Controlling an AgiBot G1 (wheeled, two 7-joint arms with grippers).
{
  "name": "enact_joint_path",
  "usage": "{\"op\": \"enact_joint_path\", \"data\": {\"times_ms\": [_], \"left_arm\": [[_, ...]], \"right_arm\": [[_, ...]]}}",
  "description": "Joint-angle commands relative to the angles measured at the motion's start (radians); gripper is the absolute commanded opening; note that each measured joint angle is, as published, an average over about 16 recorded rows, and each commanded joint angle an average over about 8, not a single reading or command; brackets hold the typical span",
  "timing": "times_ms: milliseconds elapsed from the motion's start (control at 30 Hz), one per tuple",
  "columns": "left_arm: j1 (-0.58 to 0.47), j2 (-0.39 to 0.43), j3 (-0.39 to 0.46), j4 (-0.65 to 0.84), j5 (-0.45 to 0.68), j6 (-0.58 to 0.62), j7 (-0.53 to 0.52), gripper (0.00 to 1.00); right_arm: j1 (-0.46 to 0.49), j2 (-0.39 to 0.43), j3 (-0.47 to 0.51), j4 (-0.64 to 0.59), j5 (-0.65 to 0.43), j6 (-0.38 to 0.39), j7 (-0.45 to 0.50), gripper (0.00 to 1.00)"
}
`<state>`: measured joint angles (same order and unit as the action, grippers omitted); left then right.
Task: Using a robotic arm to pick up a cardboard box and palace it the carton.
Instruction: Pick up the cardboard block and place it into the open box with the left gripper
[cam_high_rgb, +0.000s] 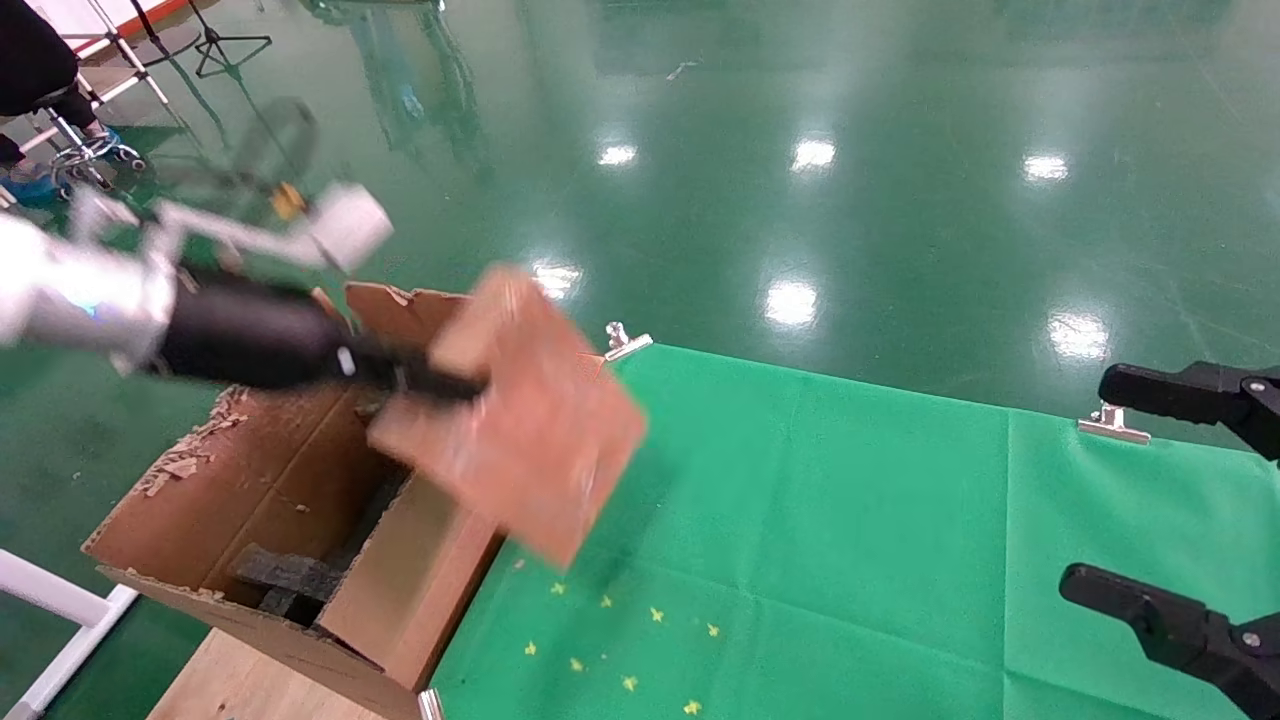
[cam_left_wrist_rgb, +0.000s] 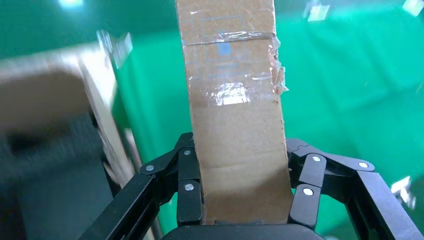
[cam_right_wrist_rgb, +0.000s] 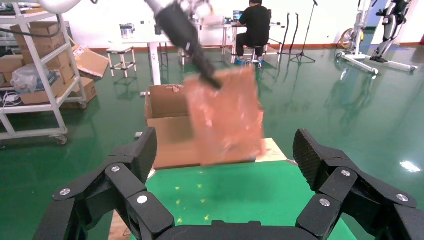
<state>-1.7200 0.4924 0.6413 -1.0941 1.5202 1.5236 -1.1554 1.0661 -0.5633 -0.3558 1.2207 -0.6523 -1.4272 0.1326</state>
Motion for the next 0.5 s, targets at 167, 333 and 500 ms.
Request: {"op": "enact_joint_path", "data": {"times_ms": [167,333,500], "left_arm": [[-0.148,-0.006,-0.038,0.159,0.034,-0.002,0.124,0.00],[-0.240,-0.015,-0.019,0.287,0.153,-0.025,0.246,0.00],[-0.295,-0.029,0.007,0.436,0.251,-0.056,0.365,0.00]], "right_arm": [[0.000,0.000,0.000,0.000,0.000,0.000,0.000,1.00],[0.000,0.000,0.000,0.000,0.000,0.000,0.000,1.00],[0.000,0.000,0.000,0.000,0.000,0.000,0.000,1.00]]}}
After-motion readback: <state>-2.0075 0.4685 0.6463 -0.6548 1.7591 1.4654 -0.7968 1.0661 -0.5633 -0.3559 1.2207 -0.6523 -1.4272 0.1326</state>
